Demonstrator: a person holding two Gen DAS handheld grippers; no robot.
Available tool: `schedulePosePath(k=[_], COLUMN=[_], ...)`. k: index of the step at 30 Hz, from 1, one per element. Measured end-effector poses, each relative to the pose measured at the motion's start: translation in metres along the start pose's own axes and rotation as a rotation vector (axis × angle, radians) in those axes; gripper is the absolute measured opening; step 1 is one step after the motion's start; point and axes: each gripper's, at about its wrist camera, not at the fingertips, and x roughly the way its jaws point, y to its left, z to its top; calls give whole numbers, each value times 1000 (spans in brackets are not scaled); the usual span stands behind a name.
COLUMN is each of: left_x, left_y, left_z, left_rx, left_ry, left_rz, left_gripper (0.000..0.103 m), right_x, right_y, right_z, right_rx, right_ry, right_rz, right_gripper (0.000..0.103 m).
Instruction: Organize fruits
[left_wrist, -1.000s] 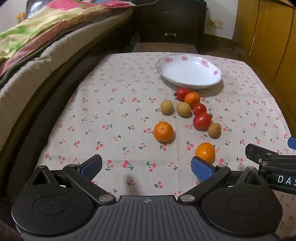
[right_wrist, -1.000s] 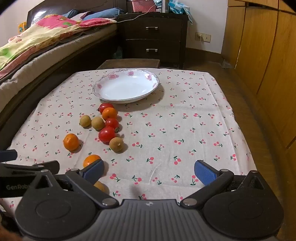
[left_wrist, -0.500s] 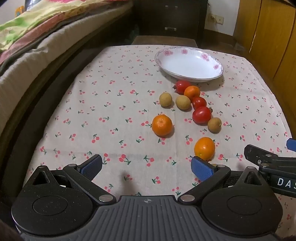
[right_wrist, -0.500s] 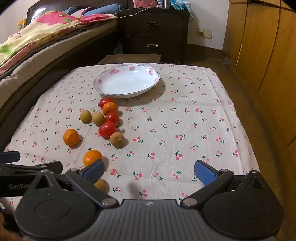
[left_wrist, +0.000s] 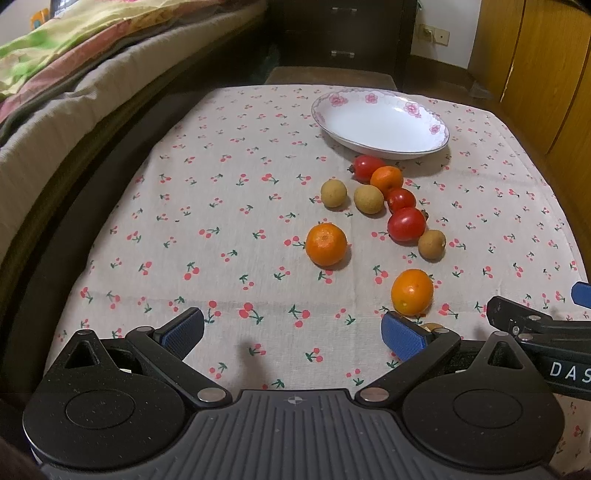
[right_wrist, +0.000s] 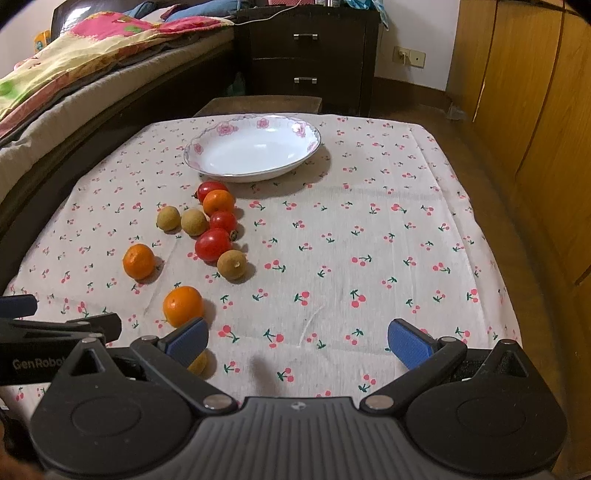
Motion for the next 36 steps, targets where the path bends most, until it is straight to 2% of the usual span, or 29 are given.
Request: schedulePosePath(k=[36], left_x=[2], left_y=[2], left_z=[-2], left_rx=[-1], left_ry=[20], left_rz=[3], left_gripper=[102], right_x=[5], right_y=[3], right_z=[-2], right_rx=[4], right_ry=[30], right_rz=[6], right_gripper=[103])
